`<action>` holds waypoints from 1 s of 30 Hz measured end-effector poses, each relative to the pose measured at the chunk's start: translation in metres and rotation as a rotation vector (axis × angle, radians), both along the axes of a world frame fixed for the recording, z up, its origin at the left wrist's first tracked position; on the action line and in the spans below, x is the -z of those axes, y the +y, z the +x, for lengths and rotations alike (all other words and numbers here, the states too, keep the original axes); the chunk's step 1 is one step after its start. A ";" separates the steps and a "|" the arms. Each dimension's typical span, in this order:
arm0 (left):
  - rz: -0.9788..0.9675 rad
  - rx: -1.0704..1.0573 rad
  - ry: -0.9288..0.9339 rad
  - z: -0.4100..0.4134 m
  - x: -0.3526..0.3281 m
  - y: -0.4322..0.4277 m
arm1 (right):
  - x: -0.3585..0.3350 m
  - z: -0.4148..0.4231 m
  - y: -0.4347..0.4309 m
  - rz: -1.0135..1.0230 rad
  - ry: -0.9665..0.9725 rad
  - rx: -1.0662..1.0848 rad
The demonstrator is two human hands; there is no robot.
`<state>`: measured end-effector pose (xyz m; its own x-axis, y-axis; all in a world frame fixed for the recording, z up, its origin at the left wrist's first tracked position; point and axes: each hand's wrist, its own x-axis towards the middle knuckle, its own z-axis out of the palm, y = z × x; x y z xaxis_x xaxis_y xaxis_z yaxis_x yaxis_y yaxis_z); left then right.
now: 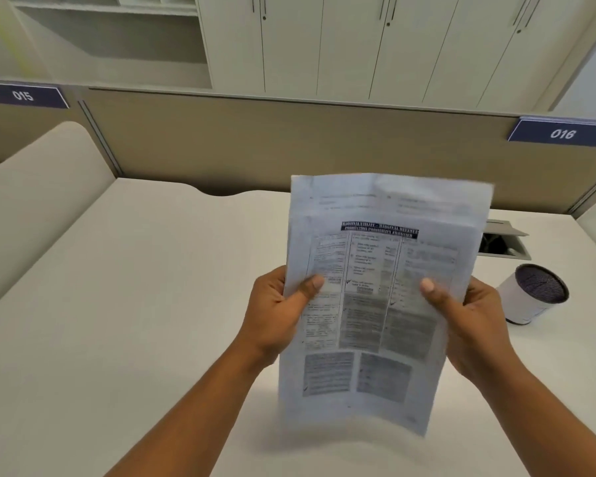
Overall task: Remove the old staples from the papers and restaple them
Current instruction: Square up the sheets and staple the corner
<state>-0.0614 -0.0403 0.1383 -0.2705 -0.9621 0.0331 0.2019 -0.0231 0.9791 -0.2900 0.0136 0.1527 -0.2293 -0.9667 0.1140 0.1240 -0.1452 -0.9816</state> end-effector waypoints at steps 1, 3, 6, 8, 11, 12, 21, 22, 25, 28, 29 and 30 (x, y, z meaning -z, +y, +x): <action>-0.019 -0.023 0.019 -0.005 0.000 0.003 | -0.002 0.003 0.001 -0.017 0.071 -0.003; -0.090 -0.044 0.020 -0.014 -0.002 0.008 | -0.002 0.008 0.001 -0.036 0.155 0.013; -0.197 -0.075 -0.012 -0.019 -0.003 0.013 | -0.003 0.014 0.001 -0.092 0.183 0.011; -0.255 -0.099 -0.013 -0.017 -0.003 0.013 | -0.004 0.015 0.003 -0.135 0.224 -0.009; -0.294 -0.123 -0.007 -0.015 -0.003 0.014 | -0.001 0.014 0.003 -0.152 0.233 -0.028; -0.299 -0.130 -0.008 -0.014 -0.004 0.014 | 0.001 0.014 0.003 -0.147 0.221 -0.034; -0.295 -0.061 -0.133 0.002 -0.005 -0.001 | 0.023 0.001 0.001 -0.042 0.122 -0.126; -0.264 -0.032 -0.185 0.003 0.000 -0.002 | 0.029 0.001 0.001 -0.020 0.124 -0.118; -0.263 -0.006 -0.277 0.005 0.012 0.001 | 0.040 0.002 0.005 0.034 0.146 -0.104; -0.332 -0.062 -0.211 0.008 0.009 0.001 | 0.041 0.000 0.007 0.034 0.158 -0.107; -0.337 -0.061 -0.195 0.008 0.008 0.000 | 0.040 0.000 0.007 0.025 0.179 -0.111; -0.332 -0.050 -0.187 0.009 0.006 -0.002 | 0.038 0.000 0.007 0.014 0.211 -0.114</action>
<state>-0.0528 -0.0425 0.1322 -0.2547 -0.9193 0.3000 0.0118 0.3072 0.9516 -0.2902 0.0206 0.1147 -0.0906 -0.9868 0.1344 -0.0695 -0.1284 -0.9893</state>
